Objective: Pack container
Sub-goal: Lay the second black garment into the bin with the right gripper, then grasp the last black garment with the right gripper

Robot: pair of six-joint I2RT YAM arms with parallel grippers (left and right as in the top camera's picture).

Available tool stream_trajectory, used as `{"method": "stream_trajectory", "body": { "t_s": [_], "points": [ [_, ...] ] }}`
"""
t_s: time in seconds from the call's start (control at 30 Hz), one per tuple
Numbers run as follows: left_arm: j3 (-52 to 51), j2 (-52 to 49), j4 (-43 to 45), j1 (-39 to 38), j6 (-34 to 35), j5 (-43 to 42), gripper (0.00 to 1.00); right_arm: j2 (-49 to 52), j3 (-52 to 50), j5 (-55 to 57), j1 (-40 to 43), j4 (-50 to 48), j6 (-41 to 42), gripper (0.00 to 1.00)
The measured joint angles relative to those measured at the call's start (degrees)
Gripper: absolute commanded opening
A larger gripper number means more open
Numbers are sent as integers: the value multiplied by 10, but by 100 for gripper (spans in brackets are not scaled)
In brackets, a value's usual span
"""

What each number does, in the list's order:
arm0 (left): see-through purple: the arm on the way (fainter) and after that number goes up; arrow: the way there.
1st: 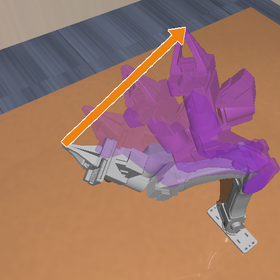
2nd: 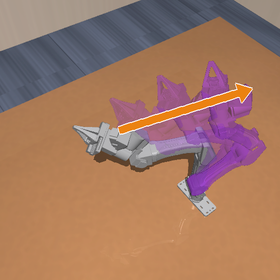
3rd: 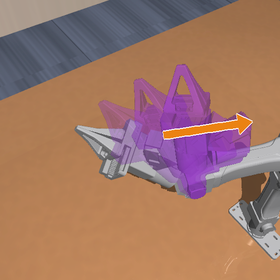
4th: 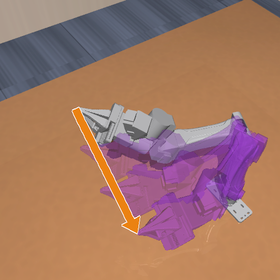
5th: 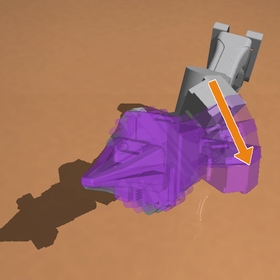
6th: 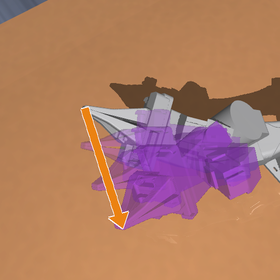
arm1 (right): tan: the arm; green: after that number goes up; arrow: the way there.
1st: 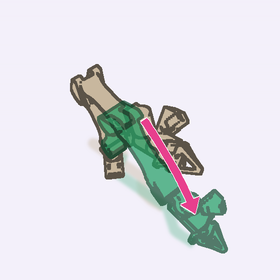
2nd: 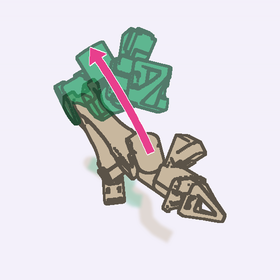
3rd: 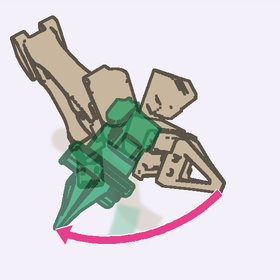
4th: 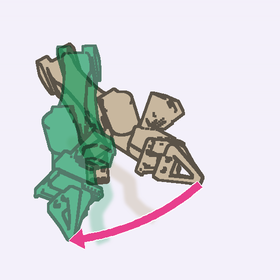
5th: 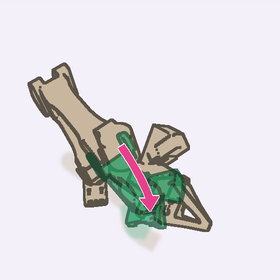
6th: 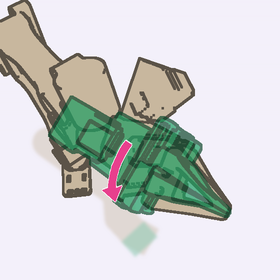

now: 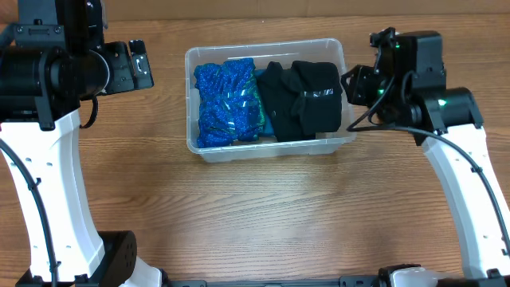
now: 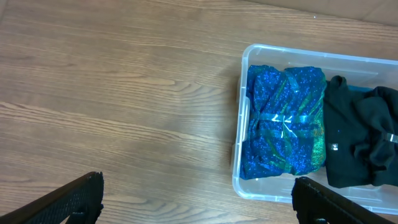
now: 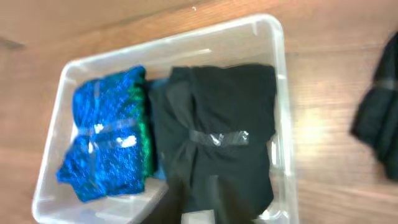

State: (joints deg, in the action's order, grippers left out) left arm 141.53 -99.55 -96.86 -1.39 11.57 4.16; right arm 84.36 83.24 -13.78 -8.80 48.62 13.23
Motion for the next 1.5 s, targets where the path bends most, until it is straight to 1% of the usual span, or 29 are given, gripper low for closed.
{"method": "stream_trajectory", "body": {
  "t_s": [0.1,0.23,0.27,0.3,0.33,0.43,0.47,0.5,0.53,0.6,0.67,0.73,0.83,0.9,0.97,1.07,1.17,1.2,1.23,1.3,1.33,1.37,1.43,1.5],
  "points": [
    [0,0,0,0,0,0,100,41,-17,28,-31,-52,29,4],
    [0,0,0,0,0,0,100,168,-36,63,-68,-74,72,4],
    [0,0,0,0,0,0,100,195,-38,67,-72,-73,77,7],
    [0,0,0,0,0,0,100,221,-42,67,-76,-68,80,8],
    [0,0,0,0,0,0,100,228,-43,65,-76,-57,82,11],
    [0,0,0,0,0,0,100,207,-18,49,-67,-3,90,61],
    [0,0,0,0,0,0,100,189,3,40,-58,16,90,76],
    [0,0,0,0,0,0,100,163,28,32,-43,27,89,94],
    [0,0,0,0,0,0,100,114,64,24,-15,30,90,98],
    [0,0,0,0,0,0,100,38,91,15,42,26,82,100],
    [0,0,0,0,0,0,100,-8,104,13,121,35,70,100],
    [0,0,0,0,0,0,100,-6,105,12,203,39,59,100],
    [0,0,0,0,0,0,100,58,89,10,301,19,52,100],
    [0,0,0,0,0,0,100,120,71,4,346,-2,49,100],
    [0,0,0,0,0,0,100,188,67,-14,363,-24,37,100],
    [0,0,0,0,0,0,100,289,64,-38,365,-61,26,100],
    [0,0,0,0,0,0,100,357,59,-63,364,-98,21,98],
    [0,0,0,0,0,0,100,372,59,-69,364,-109,20,90],
    [0,0,0,0,0,0,100,382,59,-74,363,-116,19,75],
    [0,0,0,0,0,0,100,400,59,-86,363,-120,21,39],
    [0,0,0,0,0,0,100,410,59,-103,362,-118,17,19],
    [0,0,0,0,0,0,100,411,59,-120,361,-115,16,13],
    [0,0,0,0,0,0,100,411,61,-152,362,-97,19,6],
    [0,0,0,0,0,0,100,408,65,-174,361,-51,19,4]
  ]
}}
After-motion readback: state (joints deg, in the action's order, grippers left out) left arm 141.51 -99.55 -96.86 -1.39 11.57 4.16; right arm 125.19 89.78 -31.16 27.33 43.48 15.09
